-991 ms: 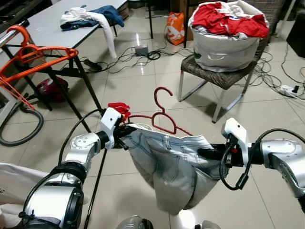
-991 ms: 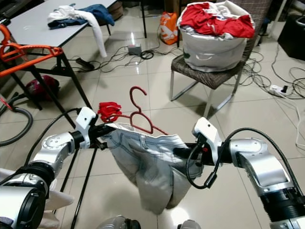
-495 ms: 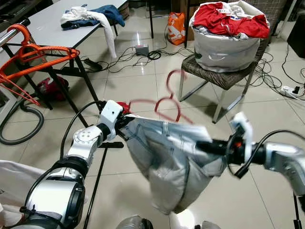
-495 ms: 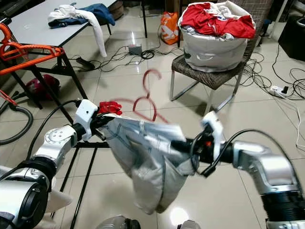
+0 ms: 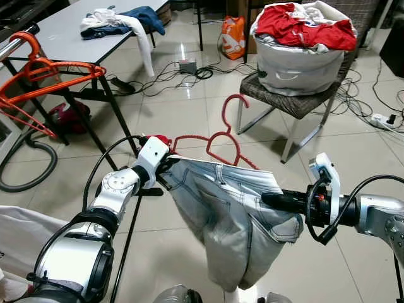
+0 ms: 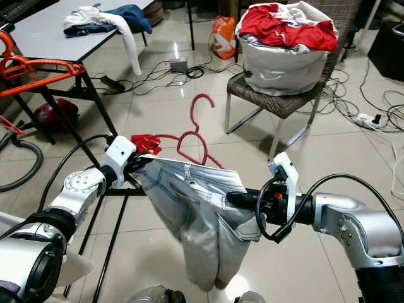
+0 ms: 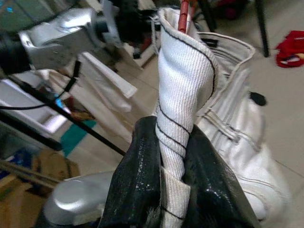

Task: Hang hanger

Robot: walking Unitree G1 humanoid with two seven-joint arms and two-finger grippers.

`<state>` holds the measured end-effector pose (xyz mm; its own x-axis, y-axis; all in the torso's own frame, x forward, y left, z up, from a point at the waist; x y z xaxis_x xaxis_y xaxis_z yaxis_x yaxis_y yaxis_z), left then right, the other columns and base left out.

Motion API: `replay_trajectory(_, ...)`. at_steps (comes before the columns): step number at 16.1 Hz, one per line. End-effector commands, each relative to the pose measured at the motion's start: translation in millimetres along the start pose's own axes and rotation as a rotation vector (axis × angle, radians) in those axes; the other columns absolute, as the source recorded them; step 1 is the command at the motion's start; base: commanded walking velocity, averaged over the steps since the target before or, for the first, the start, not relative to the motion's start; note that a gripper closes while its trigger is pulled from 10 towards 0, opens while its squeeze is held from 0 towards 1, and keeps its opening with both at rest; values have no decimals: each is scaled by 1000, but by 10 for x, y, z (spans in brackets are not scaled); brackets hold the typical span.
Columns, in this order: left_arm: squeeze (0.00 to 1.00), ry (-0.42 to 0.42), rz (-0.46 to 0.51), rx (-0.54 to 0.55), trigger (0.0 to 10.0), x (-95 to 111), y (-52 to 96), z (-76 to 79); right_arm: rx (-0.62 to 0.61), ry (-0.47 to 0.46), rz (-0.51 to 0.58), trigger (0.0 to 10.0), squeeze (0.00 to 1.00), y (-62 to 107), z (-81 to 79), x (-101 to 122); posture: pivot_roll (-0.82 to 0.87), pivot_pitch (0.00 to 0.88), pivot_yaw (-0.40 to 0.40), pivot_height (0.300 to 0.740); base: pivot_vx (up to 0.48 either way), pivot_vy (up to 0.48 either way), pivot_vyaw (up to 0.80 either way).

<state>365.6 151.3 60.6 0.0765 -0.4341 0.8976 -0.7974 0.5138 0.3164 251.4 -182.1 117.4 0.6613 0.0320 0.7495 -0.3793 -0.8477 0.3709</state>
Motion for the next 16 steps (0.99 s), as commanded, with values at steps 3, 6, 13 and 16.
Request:
replay_trajectory(3, 0, 4, -4, 236, 0, 40, 145, -445, -135, -96, -70, 10000, 0, -75, 216, -279, -211, 0, 124, 740, 0, 0, 0)
replay_trajectory(6, 0, -9, 10, 235, 0, 65, 143, -447, -197, -168, -50, 10000, 0, -216, 341, -368, -200, 0, 125, 740, 0, 0, 0)
replay_trajectory(13, 0, -15, 17, 262, 0, 72, 163, -484, -232, -340, -42, 10000, 0, -452, 415, -547, -186, 0, 121, 740, 0, 0, 0)
replay_trajectory(16, 0, -35, -8, 290, 0, 34, 188, -514, -241, -323, -93, 10000, 0, -409, 379, -643, -186, 0, 117, 740, 0, 0, 0)
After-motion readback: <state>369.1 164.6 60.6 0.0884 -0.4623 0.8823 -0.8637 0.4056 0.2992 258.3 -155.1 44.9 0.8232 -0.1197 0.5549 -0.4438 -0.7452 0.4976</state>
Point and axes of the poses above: a point about 5 cm out from each wrist's last joint towards the gripper, its own y axis pointing back from the gripper into the wrist, its own x axis along the axis of the wrist's last joint, z = x × y, the point moved 3 cm from there along -y, pointing out of the wrist towards the gripper, and after that the axes turned 6 degrees about -y, right-handed, at the moved point
